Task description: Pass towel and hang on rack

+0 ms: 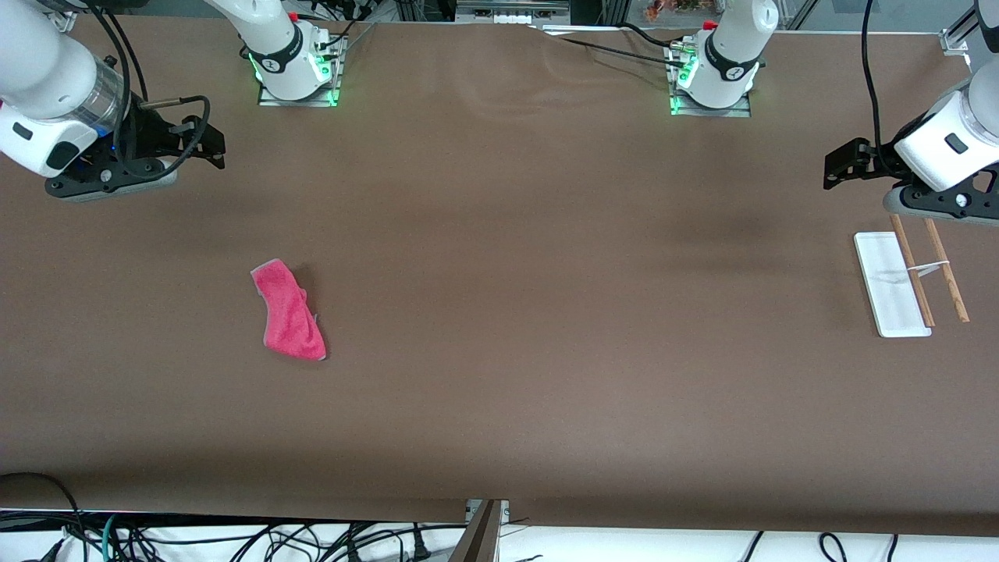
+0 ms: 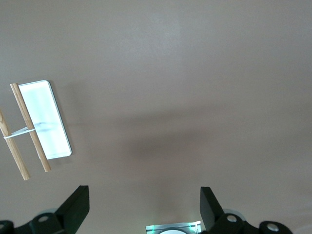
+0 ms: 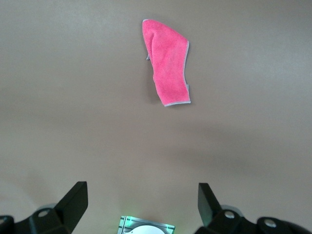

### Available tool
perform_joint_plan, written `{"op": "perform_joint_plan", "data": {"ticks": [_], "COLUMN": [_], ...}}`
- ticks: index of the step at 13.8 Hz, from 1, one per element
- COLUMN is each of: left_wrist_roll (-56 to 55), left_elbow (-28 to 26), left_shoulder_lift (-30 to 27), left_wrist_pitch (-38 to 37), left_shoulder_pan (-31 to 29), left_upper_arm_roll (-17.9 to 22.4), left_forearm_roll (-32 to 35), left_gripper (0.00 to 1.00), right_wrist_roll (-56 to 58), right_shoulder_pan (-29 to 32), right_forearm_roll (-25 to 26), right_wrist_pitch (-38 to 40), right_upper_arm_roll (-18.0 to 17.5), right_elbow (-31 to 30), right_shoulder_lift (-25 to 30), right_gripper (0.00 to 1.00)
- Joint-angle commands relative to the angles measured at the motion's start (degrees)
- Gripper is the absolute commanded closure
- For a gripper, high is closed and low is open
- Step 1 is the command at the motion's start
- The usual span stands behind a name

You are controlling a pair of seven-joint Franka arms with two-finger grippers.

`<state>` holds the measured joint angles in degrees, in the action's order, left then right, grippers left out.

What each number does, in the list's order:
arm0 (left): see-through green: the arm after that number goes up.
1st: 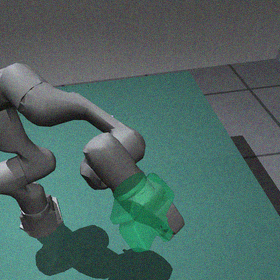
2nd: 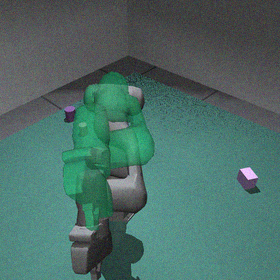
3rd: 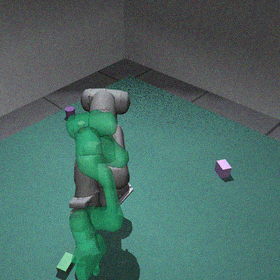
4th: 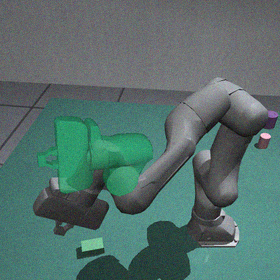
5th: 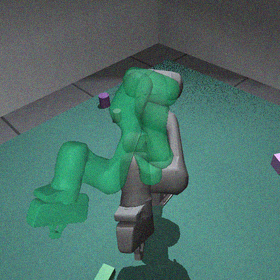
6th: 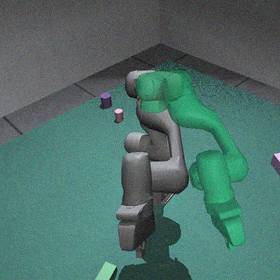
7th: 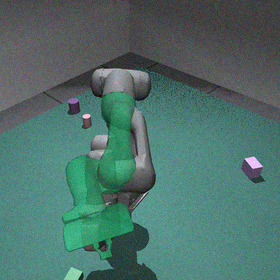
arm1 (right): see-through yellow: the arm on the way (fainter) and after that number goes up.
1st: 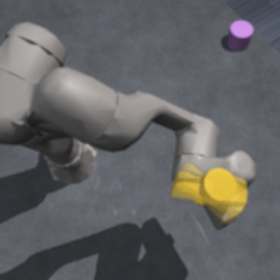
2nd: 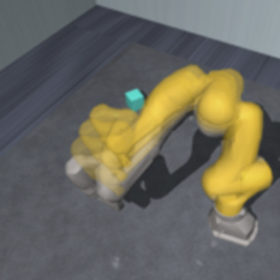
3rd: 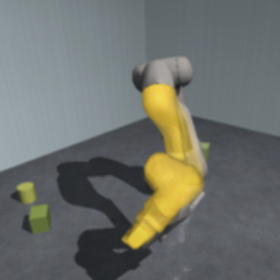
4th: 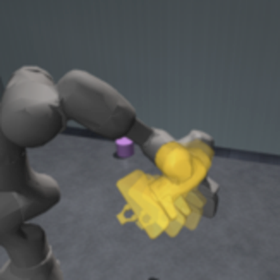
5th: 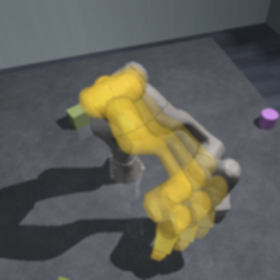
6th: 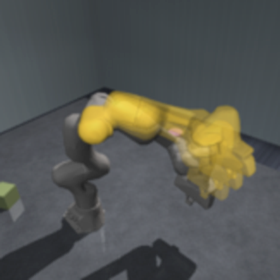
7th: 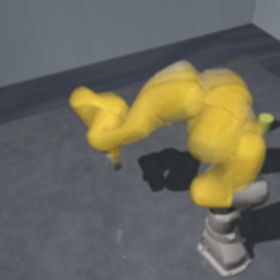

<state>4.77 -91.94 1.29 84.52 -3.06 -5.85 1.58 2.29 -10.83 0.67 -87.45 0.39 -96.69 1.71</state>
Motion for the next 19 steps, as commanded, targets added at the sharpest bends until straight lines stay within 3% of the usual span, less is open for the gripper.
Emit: {"op": "perform_joint_plan", "data": {"ticks": [1, 19], "left_wrist_roll": [0.33, 0.5], "left_elbow": [1.32, 1.32], "left_shoulder_lift": [0.2, 0.38], "left_wrist_pitch": [-1.29, -1.02], "left_shoulder_pan": [-0.1, -0.19], "left_upper_arm_roll": [-0.31, -0.13], "left_forearm_roll": [1.06, 1.06], "left_gripper": [0.0, 0.0], "right_wrist_roll": [-0.79, 0.17], "right_shoulder_pan": [0.29, 0.29], "right_forearm_roll": [-0.76, -0.85], "right_wrist_pitch": [1.13, 1.23], "right_upper_arm_roll": [-0.12, -0.04], "right_elbow": [0.8, 0.97], "right_shoulder_lift": [-0.13, -0.22], "right_gripper": [0.0, 0.0]}}
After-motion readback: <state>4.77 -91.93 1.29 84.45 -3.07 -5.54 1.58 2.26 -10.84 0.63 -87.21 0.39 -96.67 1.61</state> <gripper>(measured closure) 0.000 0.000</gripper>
